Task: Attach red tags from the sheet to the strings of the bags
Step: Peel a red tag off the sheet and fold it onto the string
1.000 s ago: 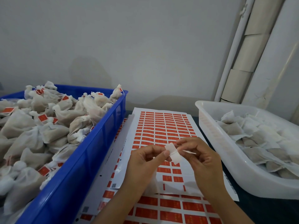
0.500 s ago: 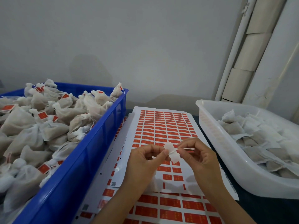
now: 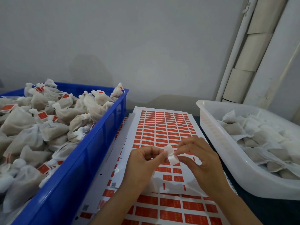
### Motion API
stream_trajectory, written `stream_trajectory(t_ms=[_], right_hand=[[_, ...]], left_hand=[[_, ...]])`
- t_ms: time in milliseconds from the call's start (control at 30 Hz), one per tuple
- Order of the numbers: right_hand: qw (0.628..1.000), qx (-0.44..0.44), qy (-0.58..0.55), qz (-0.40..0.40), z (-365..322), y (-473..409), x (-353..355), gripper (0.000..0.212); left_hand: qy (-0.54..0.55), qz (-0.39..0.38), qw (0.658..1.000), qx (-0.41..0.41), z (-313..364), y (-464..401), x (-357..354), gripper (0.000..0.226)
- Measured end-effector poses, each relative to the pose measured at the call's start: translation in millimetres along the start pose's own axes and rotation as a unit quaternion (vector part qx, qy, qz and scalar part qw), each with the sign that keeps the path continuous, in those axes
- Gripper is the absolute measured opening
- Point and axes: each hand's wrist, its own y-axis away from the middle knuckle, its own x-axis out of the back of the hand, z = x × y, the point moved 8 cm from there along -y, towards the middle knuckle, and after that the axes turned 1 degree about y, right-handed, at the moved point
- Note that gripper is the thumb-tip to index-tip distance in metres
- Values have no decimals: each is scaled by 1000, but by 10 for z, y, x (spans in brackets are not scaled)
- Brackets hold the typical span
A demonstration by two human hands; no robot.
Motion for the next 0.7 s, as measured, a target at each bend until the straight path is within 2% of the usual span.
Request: stream_trajectory(t_ms=[100, 233, 367, 500, 600, 700], right_hand=[[1000, 20, 20, -4, -7, -12, 1, 23], [991, -93, -83, -51, 134, 11, -94, 8], [975, -160, -151, -34, 183, 37, -136, 10], [967, -182, -174, -30, 199, 61, -155, 11], [966, -187, -175, -36, 208, 69, -172, 3], [966, -187, -176, -40, 214, 77, -184, 9]], left_hand=[[-2, -4, 1000, -3, 6, 0, -12, 14], [-26, -4, 1000, -10, 10, 1, -14, 12], [-29, -12, 999, -17, 28, 8, -28, 4], [-43, -23, 999, -25, 44, 21, -47, 7], [-54, -27, 998, -27, 32, 20, -53, 8], [-57, -27, 998, -27, 20, 18, -56, 6]])
